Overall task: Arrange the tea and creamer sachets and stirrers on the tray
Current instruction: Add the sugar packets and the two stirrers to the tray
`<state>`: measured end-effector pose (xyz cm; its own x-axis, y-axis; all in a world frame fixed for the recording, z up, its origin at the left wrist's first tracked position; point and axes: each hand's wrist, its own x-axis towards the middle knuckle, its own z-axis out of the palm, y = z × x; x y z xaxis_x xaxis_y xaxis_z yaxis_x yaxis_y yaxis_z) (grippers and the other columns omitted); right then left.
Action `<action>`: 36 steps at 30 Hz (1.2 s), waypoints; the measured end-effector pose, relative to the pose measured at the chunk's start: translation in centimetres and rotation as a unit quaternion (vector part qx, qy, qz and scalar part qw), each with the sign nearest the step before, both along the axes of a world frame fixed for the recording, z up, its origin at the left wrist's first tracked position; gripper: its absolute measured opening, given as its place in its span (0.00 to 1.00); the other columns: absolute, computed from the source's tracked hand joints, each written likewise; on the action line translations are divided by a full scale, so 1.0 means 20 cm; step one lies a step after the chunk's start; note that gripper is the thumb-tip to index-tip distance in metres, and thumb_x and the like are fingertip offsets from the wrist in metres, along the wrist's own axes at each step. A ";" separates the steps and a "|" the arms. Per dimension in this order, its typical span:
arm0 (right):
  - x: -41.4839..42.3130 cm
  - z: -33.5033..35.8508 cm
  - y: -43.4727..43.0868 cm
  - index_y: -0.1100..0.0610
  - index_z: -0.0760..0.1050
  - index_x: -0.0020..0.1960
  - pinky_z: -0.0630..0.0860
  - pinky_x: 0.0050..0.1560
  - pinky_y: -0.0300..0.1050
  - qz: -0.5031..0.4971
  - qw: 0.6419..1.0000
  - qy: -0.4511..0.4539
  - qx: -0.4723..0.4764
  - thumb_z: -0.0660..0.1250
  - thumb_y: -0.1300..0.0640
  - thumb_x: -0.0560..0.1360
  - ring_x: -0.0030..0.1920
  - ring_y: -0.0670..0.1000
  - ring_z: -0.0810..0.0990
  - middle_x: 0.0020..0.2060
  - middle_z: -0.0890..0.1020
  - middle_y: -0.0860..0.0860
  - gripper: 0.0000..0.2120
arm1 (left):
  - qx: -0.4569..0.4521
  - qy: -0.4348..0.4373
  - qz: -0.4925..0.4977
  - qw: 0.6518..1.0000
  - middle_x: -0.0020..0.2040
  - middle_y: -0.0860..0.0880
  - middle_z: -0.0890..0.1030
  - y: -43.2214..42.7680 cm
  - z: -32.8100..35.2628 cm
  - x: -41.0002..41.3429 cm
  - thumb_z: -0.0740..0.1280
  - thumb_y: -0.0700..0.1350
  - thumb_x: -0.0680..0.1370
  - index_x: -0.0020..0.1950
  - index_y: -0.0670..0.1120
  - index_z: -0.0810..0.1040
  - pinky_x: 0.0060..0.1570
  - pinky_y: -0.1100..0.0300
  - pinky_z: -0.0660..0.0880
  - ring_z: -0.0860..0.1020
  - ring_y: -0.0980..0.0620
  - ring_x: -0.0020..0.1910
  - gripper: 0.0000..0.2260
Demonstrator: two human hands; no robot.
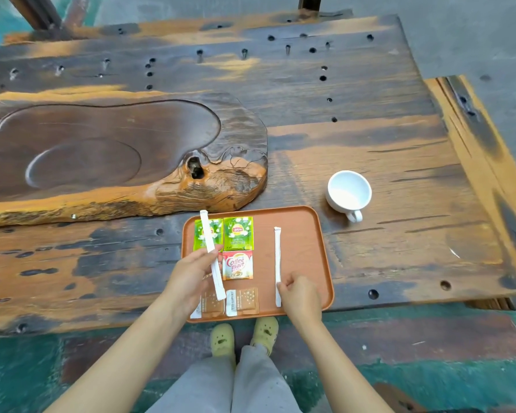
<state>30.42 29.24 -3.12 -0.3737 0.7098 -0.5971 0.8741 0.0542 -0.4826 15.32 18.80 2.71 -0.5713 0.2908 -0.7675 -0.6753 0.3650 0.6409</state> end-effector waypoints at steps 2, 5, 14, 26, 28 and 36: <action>0.00 0.00 -0.01 0.57 0.69 0.35 0.66 0.34 0.43 0.008 1.000 0.003 -0.014 0.62 0.56 0.74 0.36 0.55 0.73 0.32 0.75 0.52 0.10 | -0.003 0.000 -0.016 1.000 0.52 0.41 0.81 0.00 0.00 0.00 0.64 0.42 0.77 0.53 0.44 0.80 0.46 0.54 0.77 0.79 0.46 0.50 0.08; 0.00 0.00 0.00 0.55 0.65 0.30 0.67 0.34 0.43 0.019 1.000 -0.003 -0.022 0.63 0.55 0.73 0.35 0.56 0.73 0.29 0.74 0.51 0.15 | -0.005 0.005 -0.038 0.999 0.50 0.42 0.82 0.00 0.00 0.01 0.65 0.41 0.77 0.53 0.43 0.80 0.41 0.57 0.77 0.80 0.48 0.46 0.08; -0.02 0.00 0.02 0.59 0.73 0.41 0.72 0.39 0.47 0.077 0.996 -0.039 0.033 0.63 0.52 0.75 0.43 0.58 0.78 0.42 0.81 0.56 0.10 | 0.002 0.006 -0.092 0.996 0.46 0.45 0.83 0.03 -0.02 0.03 0.67 0.39 0.75 0.52 0.44 0.80 0.47 0.54 0.77 0.81 0.48 0.44 0.08; -0.04 0.22 -0.01 0.49 0.74 0.38 0.68 0.30 0.28 0.013 0.951 0.248 -0.185 0.64 0.57 0.75 0.28 0.37 0.73 0.31 0.78 0.46 0.08 | 0.061 -0.055 -0.103 0.991 0.45 0.49 0.81 0.16 -0.03 0.15 0.68 0.36 0.73 0.50 0.41 0.80 0.37 0.62 0.80 0.78 0.53 0.39 0.07; -0.02 0.21 0.01 0.50 0.74 0.36 0.68 0.30 0.28 -0.024 0.948 0.257 -0.186 0.66 0.59 0.74 0.26 0.36 0.72 0.31 0.77 0.46 0.09 | 0.063 -0.055 -0.101 0.991 0.43 0.49 0.81 0.18 -0.04 0.16 0.69 0.35 0.73 0.47 0.42 0.80 0.39 0.61 0.80 0.76 0.54 0.36 0.05; 0.06 0.14 0.09 0.52 0.77 0.36 0.69 0.34 0.34 -0.114 0.966 0.211 -0.097 0.69 0.58 0.72 0.35 0.46 0.74 0.32 0.77 0.48 0.07 | 0.005 0.047 -0.072 0.996 0.43 0.46 0.80 0.17 -0.09 0.12 0.68 0.39 0.74 0.57 0.45 0.76 0.39 0.60 0.80 0.78 0.51 0.38 0.11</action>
